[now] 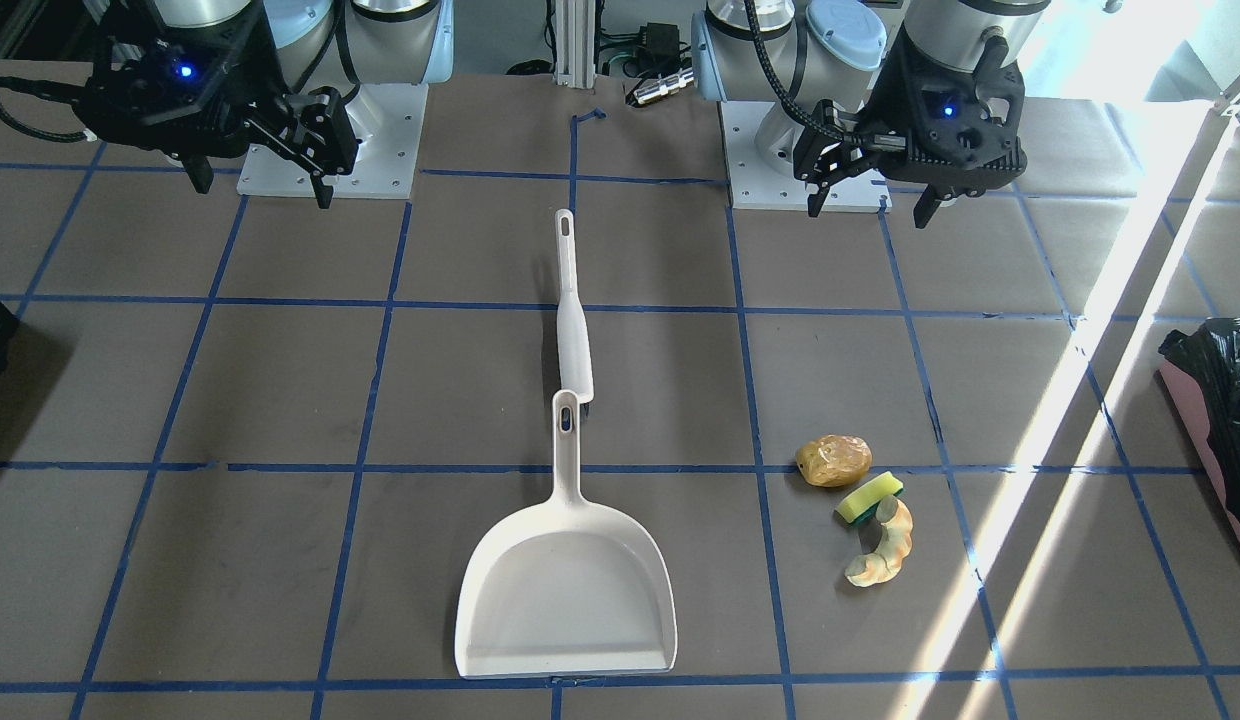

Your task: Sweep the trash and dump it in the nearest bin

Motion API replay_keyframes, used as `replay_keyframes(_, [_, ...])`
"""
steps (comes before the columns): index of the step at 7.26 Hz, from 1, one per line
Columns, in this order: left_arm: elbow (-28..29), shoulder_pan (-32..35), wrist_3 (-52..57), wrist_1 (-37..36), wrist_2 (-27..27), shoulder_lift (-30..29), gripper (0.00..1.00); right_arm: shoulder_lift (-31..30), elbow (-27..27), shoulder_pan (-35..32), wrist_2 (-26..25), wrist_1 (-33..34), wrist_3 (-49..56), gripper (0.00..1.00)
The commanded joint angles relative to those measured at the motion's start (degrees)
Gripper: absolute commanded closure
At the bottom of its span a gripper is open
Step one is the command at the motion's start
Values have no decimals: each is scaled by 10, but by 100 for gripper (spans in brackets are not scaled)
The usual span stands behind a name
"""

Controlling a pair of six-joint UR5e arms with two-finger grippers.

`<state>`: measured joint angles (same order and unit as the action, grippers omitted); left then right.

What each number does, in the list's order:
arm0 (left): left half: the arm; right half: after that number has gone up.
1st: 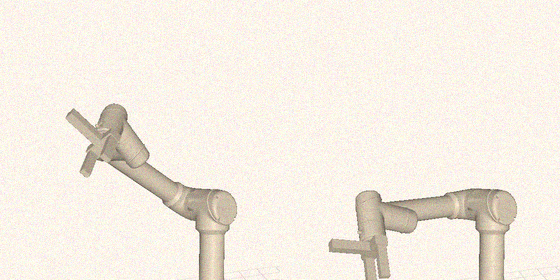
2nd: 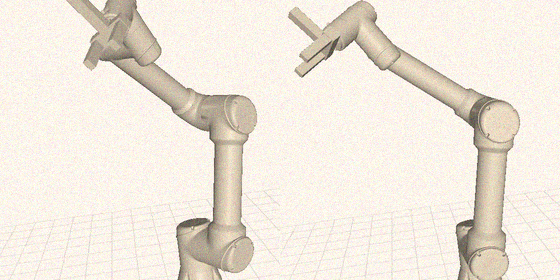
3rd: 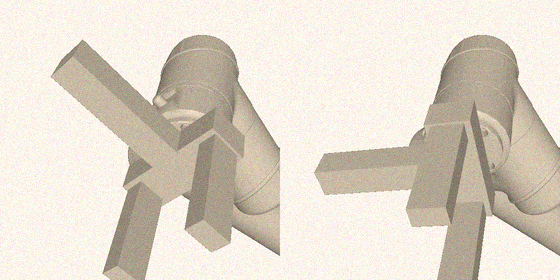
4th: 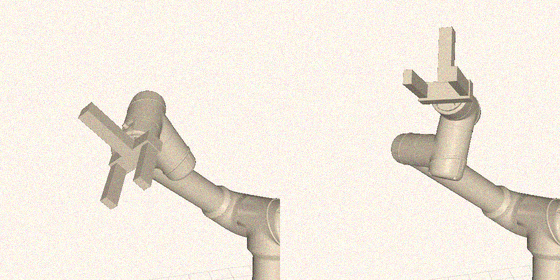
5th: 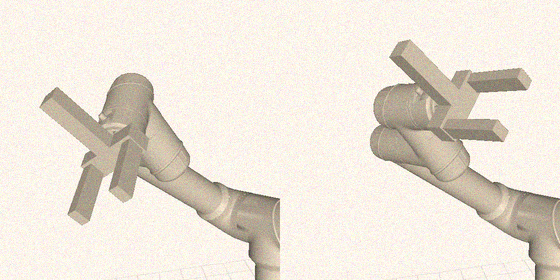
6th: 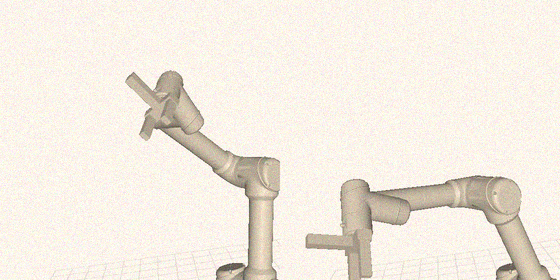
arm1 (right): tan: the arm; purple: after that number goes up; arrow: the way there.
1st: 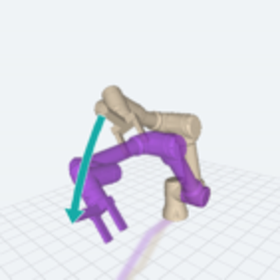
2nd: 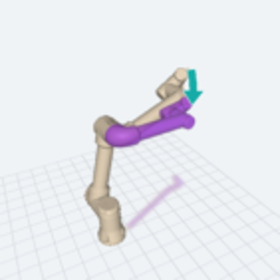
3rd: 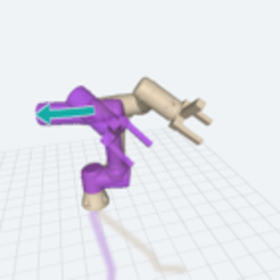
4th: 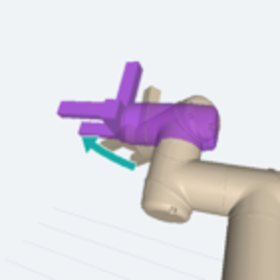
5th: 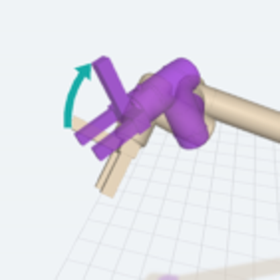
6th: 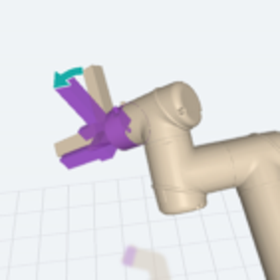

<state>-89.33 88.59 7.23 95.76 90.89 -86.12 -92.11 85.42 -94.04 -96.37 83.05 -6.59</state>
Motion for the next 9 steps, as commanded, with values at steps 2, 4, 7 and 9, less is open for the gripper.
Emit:
replay_keyframes(2, [-2,-1,2,-1,-1,-10,0,0,1,0,2,0,0,0])
replay_keyframes(4, [-3,-2,2,-1,0,-1,0,-1,1,0,1,-5,-1,0])
replay_keyframes(7, [-6,-3,3,0,1,-3,0,-1,1,0,31,0,-2,0])
replay_keyframes(9, [-7,-3,3,-1,0,-7,0,-2,2,-3,55,1,1,0])
